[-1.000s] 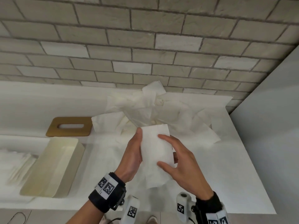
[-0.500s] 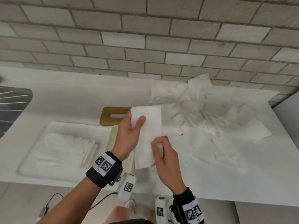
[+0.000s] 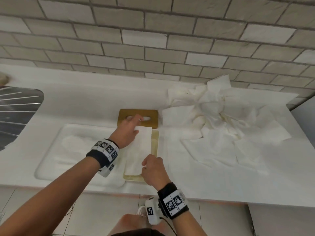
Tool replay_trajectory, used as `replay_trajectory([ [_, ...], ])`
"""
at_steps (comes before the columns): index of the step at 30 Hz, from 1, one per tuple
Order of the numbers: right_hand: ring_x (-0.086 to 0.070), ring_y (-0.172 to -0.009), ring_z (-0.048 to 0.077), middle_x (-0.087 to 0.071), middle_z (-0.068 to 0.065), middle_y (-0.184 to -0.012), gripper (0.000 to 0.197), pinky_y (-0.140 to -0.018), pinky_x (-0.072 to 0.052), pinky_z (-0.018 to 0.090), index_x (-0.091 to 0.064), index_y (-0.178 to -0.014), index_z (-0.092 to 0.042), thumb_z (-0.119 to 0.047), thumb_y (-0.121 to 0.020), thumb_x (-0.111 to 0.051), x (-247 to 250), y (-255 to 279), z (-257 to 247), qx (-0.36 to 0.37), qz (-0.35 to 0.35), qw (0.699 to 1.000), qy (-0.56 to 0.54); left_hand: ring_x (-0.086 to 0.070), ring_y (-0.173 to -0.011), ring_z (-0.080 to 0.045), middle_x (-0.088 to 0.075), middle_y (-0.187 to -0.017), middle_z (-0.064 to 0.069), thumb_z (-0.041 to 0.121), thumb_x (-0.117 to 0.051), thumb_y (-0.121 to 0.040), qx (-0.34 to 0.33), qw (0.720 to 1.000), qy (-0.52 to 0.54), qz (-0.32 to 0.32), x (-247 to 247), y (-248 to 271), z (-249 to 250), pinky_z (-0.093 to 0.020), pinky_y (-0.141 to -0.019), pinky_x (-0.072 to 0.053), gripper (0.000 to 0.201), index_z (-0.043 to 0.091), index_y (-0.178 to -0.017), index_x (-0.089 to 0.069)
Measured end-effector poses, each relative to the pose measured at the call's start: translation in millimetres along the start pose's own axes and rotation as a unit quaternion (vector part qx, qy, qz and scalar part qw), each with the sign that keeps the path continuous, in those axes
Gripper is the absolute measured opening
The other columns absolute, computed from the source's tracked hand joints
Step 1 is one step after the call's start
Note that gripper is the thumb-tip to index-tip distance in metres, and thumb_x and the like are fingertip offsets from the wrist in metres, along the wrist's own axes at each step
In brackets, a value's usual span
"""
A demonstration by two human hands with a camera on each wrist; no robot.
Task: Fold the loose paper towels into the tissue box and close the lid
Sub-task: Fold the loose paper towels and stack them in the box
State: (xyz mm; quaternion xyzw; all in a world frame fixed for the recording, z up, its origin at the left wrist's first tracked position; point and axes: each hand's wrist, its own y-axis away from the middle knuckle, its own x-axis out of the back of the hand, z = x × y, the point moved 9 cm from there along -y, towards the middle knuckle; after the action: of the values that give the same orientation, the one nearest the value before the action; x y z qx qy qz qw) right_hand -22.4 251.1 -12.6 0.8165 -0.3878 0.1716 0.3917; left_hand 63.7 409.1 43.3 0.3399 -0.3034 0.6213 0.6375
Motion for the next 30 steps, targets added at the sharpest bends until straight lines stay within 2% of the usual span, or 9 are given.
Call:
replay_trajectory([
  [3, -0.058, -0.126, 0.033, -0.050, 0.016, -0.139, 0.030, -0.105, -0.051, 0.034, -0.051, -0.136, -0.002, -0.004, -0.107, -0.048, -5.5, -8.7, -4.8, -0.037, -0.026, 0.997, 0.067, -0.062, -0.115, -0.023, -0.061, -0.125, -0.003, 0.000, -0.064, -0.096, -0.070, 0.995, -0.063, -0.020, -17.2, 10.4, 16.8, -0.040, -0.095, -0.055, 0.033, 0.018, -0.123, -0.057],
  [7, -0.058, -0.129, 0.035, -0.049, 0.018, -0.144, 0.035, -0.105, -0.051, 0.039, -0.049, -0.141, -0.004, -0.008, -0.106, -0.052, -9.6, -11.0, -10.4, -0.048, -0.044, 0.990, 0.123, -0.058, -0.118, -0.026, -0.058, -0.127, -0.003, 0.016, -0.062, -0.101, -0.080, 0.953, -0.224, -0.185, -71.6, 23.7, 17.9, -0.040, -0.086, -0.052, 0.022, 0.017, -0.124, -0.059],
  [11, -0.064, -0.120, 0.035, -0.057, 0.016, -0.136, 0.034, -0.098, -0.056, 0.038, -0.056, -0.139, -0.012, -0.017, -0.105, -0.056, 6.6, -1.5, -8.1, -0.023, -0.022, 0.997, 0.075, -0.057, -0.121, -0.030, -0.048, -0.140, -0.009, 0.032, -0.075, -0.093, -0.076, 0.910, -0.308, -0.266, -109.5, 33.2, 12.5, -0.043, -0.087, -0.054, 0.054, 0.016, -0.138, -0.050],
  [14, -0.075, -0.094, 0.025, -0.071, 0.008, -0.111, 0.010, -0.084, -0.063, 0.037, -0.066, -0.110, -0.032, -0.032, -0.100, -0.062, 58.7, 10.2, 21.9, -0.017, 0.083, 0.995, -0.043, -0.050, -0.132, -0.033, -0.033, -0.156, -0.010, 0.047, -0.090, -0.076, -0.071, 0.889, -0.354, -0.282, -121.7, 33.4, 10.9, -0.044, -0.086, -0.054, 0.097, 0.018, -0.151, -0.034],
  [17, -0.072, -0.094, 0.027, -0.075, 0.004, -0.098, 0.008, -0.083, -0.060, 0.040, -0.066, -0.105, -0.028, -0.028, -0.100, -0.060, 123.0, 5.0, 61.0, -0.014, 0.199, 0.978, 0.056, -0.048, -0.136, -0.034, -0.029, -0.161, -0.012, 0.045, -0.092, -0.075, -0.059, 0.878, -0.367, -0.300, -120.6, 33.8, 14.0, -0.046, -0.089, -0.054, 0.108, 0.016, -0.156, -0.027],
  [21, -0.062, -0.123, 0.032, -0.063, 0.009, -0.134, 0.037, -0.099, -0.052, 0.042, -0.055, -0.139, -0.018, -0.020, -0.103, -0.063, 168.5, -39.7, 105.9, 0.015, 0.182, 0.967, 0.178, -0.056, -0.127, -0.028, -0.050, -0.145, -0.007, 0.037, -0.075, -0.094, -0.023, 0.912, -0.340, -0.230, -83.7, 37.1, 43.5, -0.042, -0.089, -0.054, 0.067, 0.016, -0.148, -0.042],
  [24, -0.045, -0.146, 0.032, -0.050, 0.009, -0.155, 0.064, -0.120, -0.038, 0.043, -0.044, -0.155, -0.022, -0.034, -0.098, -0.072, 175.2, -71.3, 133.0, 0.045, 0.108, 0.958, 0.261, -0.066, -0.114, -0.029, -0.064, -0.127, -0.005, 0.037, -0.057, -0.106, -0.018, 0.956, -0.270, -0.113, -46.0, 43.6, 101.4, -0.040, -0.084, -0.054, 0.040, 0.017, -0.139, -0.050],
  [27, -0.052, -0.133, 0.027, -0.062, 0.003, -0.139, 0.057, -0.112, -0.039, 0.039, -0.055, -0.141, -0.025, -0.048, -0.093, -0.075, 180.2, -84.3, 146.1, 0.047, 0.081, 0.940, 0.327, -0.069, -0.104, -0.030, -0.068, -0.118, -0.004, 0.036, -0.054, -0.107, -0.040, 0.984, -0.165, -0.052, -45.7, 48.4, 164.3, -0.043, -0.081, -0.057, 0.029, 0.018, -0.129, -0.055],
  [30, -0.056, -0.119, 0.026, -0.070, 0.001, -0.123, 0.044, -0.099, -0.043, 0.039, -0.062, -0.133, -0.026, -0.050, -0.096, -0.071, 187.2, -79.5, 150.3, 0.065, 0.088, 0.934, 0.339, -0.068, -0.105, -0.029, -0.067, -0.119, -0.007, 0.028, -0.051, -0.108, -0.032, 0.993, -0.111, -0.041, -89.1, 35.0, 201.6, -0.040, -0.083, -0.055, 0.028, 0.014, -0.132, -0.056],
])
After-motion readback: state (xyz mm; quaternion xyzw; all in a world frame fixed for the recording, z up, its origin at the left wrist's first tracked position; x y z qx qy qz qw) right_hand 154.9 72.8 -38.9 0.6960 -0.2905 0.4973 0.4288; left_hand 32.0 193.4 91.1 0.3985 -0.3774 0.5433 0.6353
